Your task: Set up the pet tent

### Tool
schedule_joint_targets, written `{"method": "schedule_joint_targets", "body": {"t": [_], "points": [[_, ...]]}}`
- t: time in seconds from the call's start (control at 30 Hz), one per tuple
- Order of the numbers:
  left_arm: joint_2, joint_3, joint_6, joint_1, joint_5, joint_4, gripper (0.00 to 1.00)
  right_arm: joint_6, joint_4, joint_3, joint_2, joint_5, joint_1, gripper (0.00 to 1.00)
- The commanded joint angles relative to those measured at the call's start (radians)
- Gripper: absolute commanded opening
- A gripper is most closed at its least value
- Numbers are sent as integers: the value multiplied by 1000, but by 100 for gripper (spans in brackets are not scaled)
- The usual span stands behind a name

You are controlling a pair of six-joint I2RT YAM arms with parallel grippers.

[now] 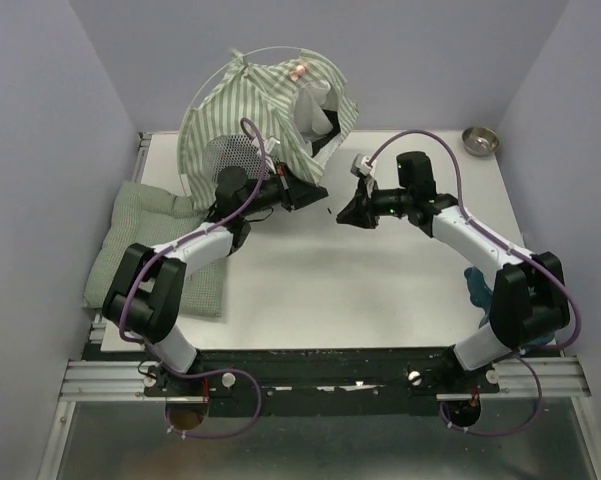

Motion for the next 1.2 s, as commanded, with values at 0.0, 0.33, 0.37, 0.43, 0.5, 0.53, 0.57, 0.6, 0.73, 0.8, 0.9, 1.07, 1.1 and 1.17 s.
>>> {"method": "schedule_joint_targets", "body": {"t": [0.0, 0.33, 0.37, 0.43, 0.5, 0.53, 0.57, 0.6, 0.73, 0.8, 0.9, 1.07, 1.1, 1.17], "points": [[42, 79, -32, 28, -72, 21, 0, 122, 181, -85, -59, 38, -9, 24], [31, 122, -87, 31, -46, 9, 0, 319, 815, -370, -157, 115, -9, 77], [31, 122, -93, 31, -41, 11, 0, 336, 904, -401, -151, 147, -8, 79], [27, 127, -99, 34, -29, 8, 0, 358, 1031, -433, -114, 222, -8, 82], [21, 133, -101, 40, -24, -8, 0, 326, 1072, -429, -73, 252, -8, 83], [17, 134, -104, 43, -20, -11, 0, 312, 1083, -415, -47, 249, -8, 83], [17, 139, -110, 44, -12, -12, 0, 310, 1118, -409, -16, 238, -8, 83], [16, 143, -113, 46, -6, -14, 0, 309, 1158, -404, 7, 227, -8, 83], [10, 162, -111, 51, 10, -41, 0, 327, 1206, -338, 104, 192, 7, 83], [8, 168, -116, 51, 11, -52, 0, 335, 1227, -306, 148, 187, 18, 83], [4, 177, -121, 54, 17, -60, 0, 338, 1255, -263, 210, 184, 26, 82], [-1, 196, -114, 60, 25, -100, 0, 359, 1272, -183, 285, 140, 32, 77], [1, 200, -113, 63, 25, -106, 0, 364, 1274, -171, 294, 127, 37, 75], [2, 209, -110, 66, 23, -118, 0, 373, 1277, -156, 311, 107, 46, 67]]}}
